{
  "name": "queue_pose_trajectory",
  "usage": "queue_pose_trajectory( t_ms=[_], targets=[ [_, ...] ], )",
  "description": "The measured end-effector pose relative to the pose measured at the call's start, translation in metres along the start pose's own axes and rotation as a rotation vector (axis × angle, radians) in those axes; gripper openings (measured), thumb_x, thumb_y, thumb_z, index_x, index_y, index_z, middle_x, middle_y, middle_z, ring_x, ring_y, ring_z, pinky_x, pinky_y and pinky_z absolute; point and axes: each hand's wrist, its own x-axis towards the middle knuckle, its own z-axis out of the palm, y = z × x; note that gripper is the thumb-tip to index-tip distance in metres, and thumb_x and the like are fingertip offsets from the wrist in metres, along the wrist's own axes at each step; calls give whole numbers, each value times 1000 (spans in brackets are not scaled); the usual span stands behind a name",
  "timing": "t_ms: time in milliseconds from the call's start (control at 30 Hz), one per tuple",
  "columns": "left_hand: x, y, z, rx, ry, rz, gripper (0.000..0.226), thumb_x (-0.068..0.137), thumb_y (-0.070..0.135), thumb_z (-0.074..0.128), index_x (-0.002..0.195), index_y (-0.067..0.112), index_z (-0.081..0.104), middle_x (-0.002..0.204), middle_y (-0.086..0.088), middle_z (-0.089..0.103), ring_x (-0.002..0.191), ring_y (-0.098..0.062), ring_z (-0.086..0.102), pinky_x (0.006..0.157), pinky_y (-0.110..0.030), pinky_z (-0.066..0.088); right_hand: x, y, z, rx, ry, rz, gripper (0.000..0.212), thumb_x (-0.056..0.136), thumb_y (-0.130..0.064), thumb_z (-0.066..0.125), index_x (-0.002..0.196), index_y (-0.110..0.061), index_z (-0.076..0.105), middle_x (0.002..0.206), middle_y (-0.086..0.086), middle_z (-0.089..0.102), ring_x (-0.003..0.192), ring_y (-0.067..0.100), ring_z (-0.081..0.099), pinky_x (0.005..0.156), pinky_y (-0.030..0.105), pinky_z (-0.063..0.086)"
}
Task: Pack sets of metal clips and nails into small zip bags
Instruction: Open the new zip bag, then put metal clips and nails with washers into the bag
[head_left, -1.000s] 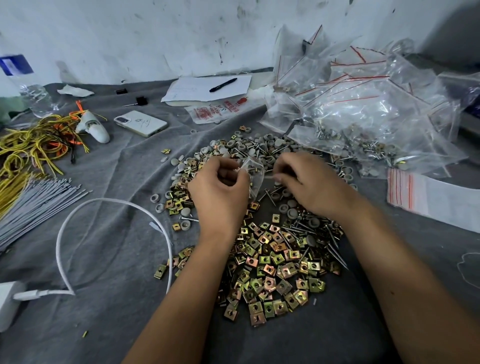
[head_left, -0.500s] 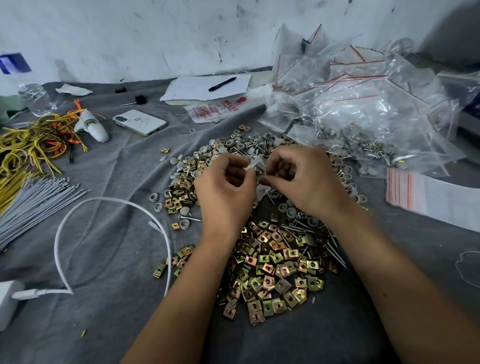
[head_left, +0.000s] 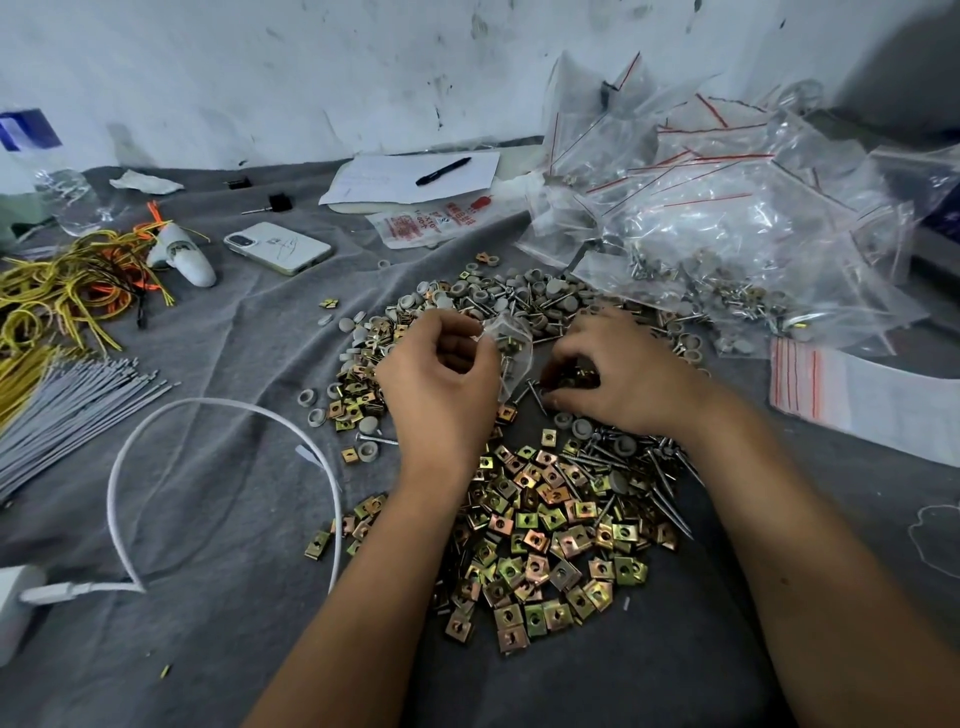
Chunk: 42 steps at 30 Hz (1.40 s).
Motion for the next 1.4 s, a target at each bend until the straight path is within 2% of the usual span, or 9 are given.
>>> queue_pose_trajectory(
  t_ms=[200, 400, 567, 733, 900, 1033, 1133, 1267, 1400],
  targets=[
    [0, -1, 1, 10, -17, -2, 17, 87, 7, 76, 83, 21, 68, 72, 9, 66, 63, -4, 61, 56, -17, 50, -1, -6, 1, -33, 32, 11, 14, 86, -42, 77, 94, -35, 68, 100, -13, 52, 107, 13, 38, 97, 41, 36],
    [0, 1, 1, 8, -50, -10, 12, 87, 8, 77, 86, 18, 70, 73, 7, 67, 63, -4, 61, 58, -21, 53, -1, -15, -4, 254, 407, -117, 16, 88, -32, 77, 99, -23, 72, 97, -15, 61, 102, 11, 48, 85, 25, 37],
    [0, 2, 1, 15, -48, 13, 8, 87, 5, 76, 88, 11, 71, 73, 4, 67, 63, -7, 62, 59, -22, 52, 3, -23, 6, 110, 320, -166, 24, 83, -26, 82, 104, -16, 78, 101, -3, 62, 103, 16, 49, 89, 33, 42],
    [0, 2, 1, 15, -40, -7, 10, 87, 7, 77, 87, 15, 71, 73, 7, 67, 62, -3, 60, 58, -20, 52, 0, -6, -4, 211, 444, -98, 10, 89, -23, 78, 97, -19, 77, 91, -11, 66, 90, 10, 58, 79, 32, 48],
    [0, 1, 1, 13, -32, -9, 13, 87, 6, 76, 86, 18, 70, 72, 9, 66, 63, -2, 60, 58, -16, 50, -1, 6, -2, 8, 161, 20, 17, 82, -47, 80, 83, -36, 68, 85, -17, 56, 92, 13, 50, 76, 32, 36],
    [0, 1, 1, 20, -26, -9, 13, 87, 6, 76, 86, 17, 70, 72, 10, 66, 63, -2, 61, 57, -15, 49, 0, 4, -1, -23, 47, 53, 18, 82, -47, 81, 87, -36, 68, 91, -15, 56, 100, 15, 52, 86, 36, 46],
    [0, 0, 1, 18, -33, -14, 11, 87, 7, 76, 87, 16, 71, 73, 9, 67, 64, -3, 61, 57, -16, 50, 1, 3, 0, 10, 151, 35, 14, 85, -38, 80, 91, -26, 75, 92, -9, 61, 90, 10, 56, 81, 31, 48],
    [0, 0, 1, 15, -51, -7, 10, 87, 8, 77, 88, 16, 71, 74, 6, 67, 63, -4, 61, 57, -17, 50, -1, -7, -4, 284, 425, -75, 11, 84, -26, 83, 93, -21, 78, 89, -8, 68, 83, 5, 63, 70, 20, 50],
    [0, 1, 1, 17, -41, 3, 9, 86, 6, 76, 87, 13, 71, 72, 5, 67, 63, -6, 61, 57, -17, 49, -2, -20, 1, 306, 382, -175, 19, 81, -18, 86, 99, -19, 80, 87, -10, 69, 78, 4, 64, 68, 9, 45]
  ],
)
